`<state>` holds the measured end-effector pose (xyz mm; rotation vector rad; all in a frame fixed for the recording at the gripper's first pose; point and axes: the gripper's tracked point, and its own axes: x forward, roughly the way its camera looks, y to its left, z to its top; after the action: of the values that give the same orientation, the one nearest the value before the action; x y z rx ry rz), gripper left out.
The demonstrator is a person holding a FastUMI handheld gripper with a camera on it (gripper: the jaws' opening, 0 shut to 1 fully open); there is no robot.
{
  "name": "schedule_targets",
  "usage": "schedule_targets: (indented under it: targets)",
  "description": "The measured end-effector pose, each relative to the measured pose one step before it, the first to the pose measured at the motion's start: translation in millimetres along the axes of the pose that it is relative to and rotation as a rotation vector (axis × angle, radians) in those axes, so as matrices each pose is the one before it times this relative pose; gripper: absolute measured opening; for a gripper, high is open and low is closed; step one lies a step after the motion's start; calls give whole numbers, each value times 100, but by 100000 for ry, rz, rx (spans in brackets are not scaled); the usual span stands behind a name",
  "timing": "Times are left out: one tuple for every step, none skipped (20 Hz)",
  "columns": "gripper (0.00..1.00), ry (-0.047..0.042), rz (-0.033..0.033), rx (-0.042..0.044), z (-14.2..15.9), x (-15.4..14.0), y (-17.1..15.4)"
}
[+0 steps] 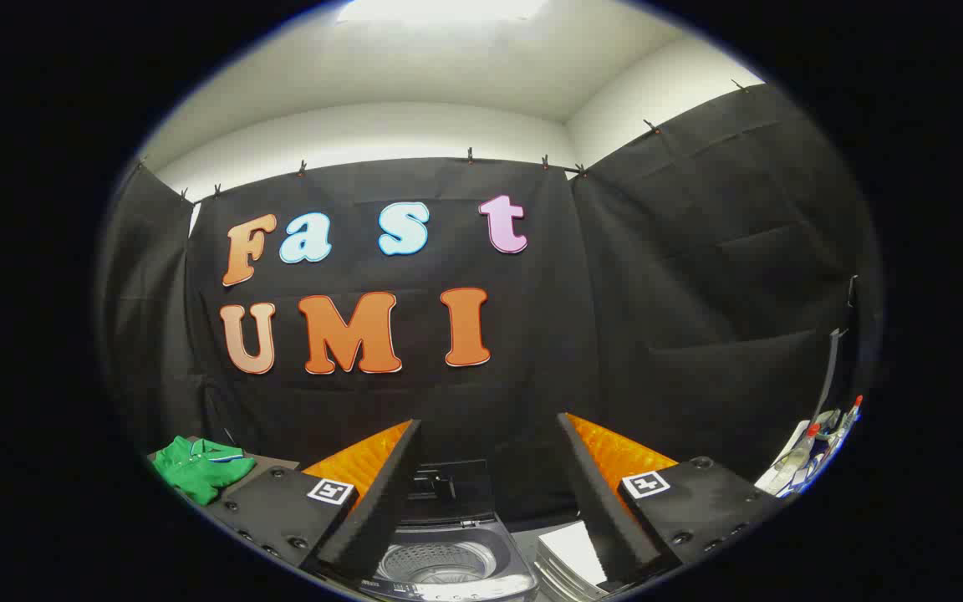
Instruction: Put the clothes into the washing machine and then close the washing machine lid.
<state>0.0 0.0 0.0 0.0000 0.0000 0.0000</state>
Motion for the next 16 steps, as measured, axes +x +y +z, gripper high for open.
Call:
schedule_targets:
  targets:
    - [100, -203, 189, -115, -3, -7, 44]
    - [100, -146, -9, -251, 115, 55, 20]
    - [100, -207, -40, -301, 16, 23, 20]
    - [100, -165, 29, -241, 22, 121, 139]
    - [100, 113, 138, 3, -12, 101, 82]
    - [100, 87, 176, 178, 47, -7, 86]
    - [100, 191, 150, 150, -122, 54, 95]
    - [100, 279, -63, 38, -239, 117, -47]
    - [100, 237, -41, 52, -92, 113, 1]
    - [100, 161, -11, 175, -60, 3, -46]
    - [100, 280, 91, 279, -212, 71, -60]
    - [100, 188, 77, 353, -95, 48, 67]
    - [100, 177, 109, 391, -67, 100, 6]
    - [100, 296, 61, 425, 0, 49, 56]
    - [100, 321, 203, 320, -148, -16, 43]
    - [100, 47, 155, 108, -17, 202, 67]
